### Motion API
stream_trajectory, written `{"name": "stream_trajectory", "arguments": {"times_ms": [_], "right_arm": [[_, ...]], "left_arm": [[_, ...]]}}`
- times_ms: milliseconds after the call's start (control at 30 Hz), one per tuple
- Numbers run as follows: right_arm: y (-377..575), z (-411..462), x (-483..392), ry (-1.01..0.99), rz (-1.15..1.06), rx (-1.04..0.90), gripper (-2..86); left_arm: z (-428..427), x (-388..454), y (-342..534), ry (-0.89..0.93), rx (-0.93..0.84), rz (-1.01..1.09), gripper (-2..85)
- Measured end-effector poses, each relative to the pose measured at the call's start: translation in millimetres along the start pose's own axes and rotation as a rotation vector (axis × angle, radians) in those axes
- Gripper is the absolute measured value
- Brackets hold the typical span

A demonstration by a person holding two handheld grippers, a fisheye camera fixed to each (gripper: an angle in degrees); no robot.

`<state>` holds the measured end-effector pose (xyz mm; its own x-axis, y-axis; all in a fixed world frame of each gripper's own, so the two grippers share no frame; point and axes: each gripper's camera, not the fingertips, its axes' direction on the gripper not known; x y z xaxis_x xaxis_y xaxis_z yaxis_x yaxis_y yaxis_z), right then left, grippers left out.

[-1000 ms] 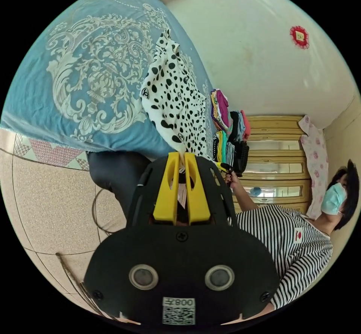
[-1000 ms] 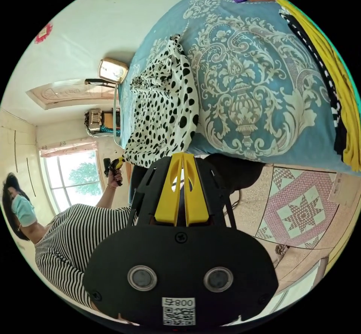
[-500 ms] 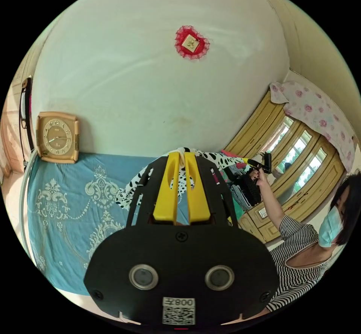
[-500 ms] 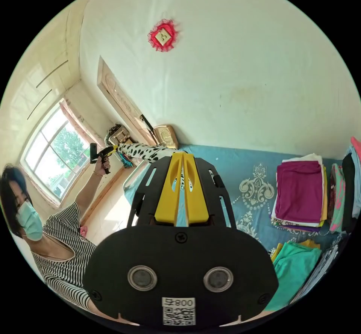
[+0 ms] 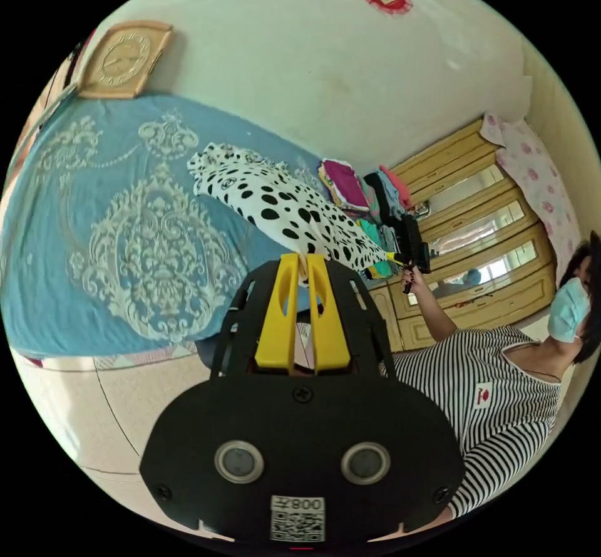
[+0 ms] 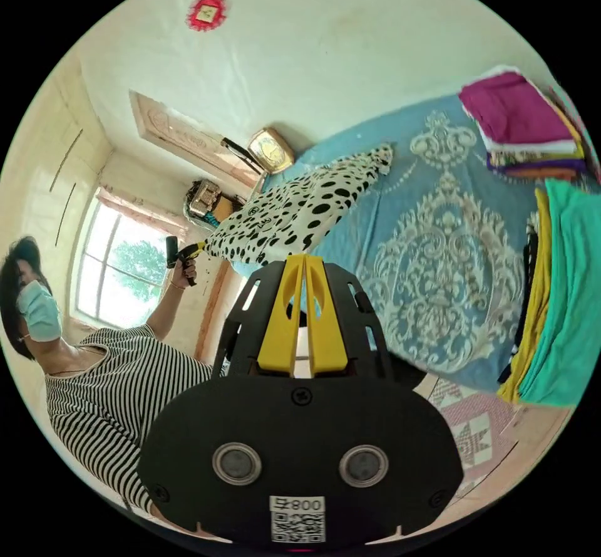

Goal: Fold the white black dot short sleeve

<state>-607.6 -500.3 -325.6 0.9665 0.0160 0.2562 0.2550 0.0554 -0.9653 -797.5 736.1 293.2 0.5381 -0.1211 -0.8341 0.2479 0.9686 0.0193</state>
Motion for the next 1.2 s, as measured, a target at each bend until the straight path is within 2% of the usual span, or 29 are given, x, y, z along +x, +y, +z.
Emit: {"name": "stream_trajectory", "arguments": {"times_ms": [133, 233, 367, 500, 667, 733, 833, 933, 1033, 1200], "right_arm": [[67, 66, 82, -0.019, 0.265, -0.138, 0.0], [86, 94, 100, 0.026, 0.326, -0.223, 0.0], [84, 101, 102, 0.033, 0.333, -0.224, 0.0], [52, 101, 105, 0.025, 0.329, -0.205, 0.0], [-60, 63, 71, 0.019, 0.207, -0.075, 0.0], [-133, 25, 15, 0.042, 0.06, 0.003, 0.0], [-197, -33, -77, 0.087, -0.156, 0.111, 0.0], [-215, -86, -154, 0.128, -0.321, 0.209, 0.0], [-193, -122, -194, 0.119, -0.424, 0.291, 0.0], [-119, -115, -179, 0.088, -0.446, 0.278, 0.0]], "left_arm": [[69, -83, 61, 0.07, -0.115, -0.299, 2.5], [79, -102, 82, 0.11, -0.089, -0.373, 2.5], [76, -111, 79, 0.104, -0.066, -0.395, 2.5], [69, -116, 34, 0.102, -0.013, -0.399, 2.4], [15, -63, -96, 0.08, 0.169, -0.244, 2.5], [-34, 2, -164, 0.036, 0.262, -0.083, 2.6], [-97, 90, -211, -0.041, 0.361, 0.12, 2.6], [-142, 158, -215, -0.085, 0.428, 0.273, 2.6], [-160, 192, -185, -0.08, 0.446, 0.383, 2.6], [-130, 180, -103, -0.065, 0.33, 0.417, 2.5]]}}
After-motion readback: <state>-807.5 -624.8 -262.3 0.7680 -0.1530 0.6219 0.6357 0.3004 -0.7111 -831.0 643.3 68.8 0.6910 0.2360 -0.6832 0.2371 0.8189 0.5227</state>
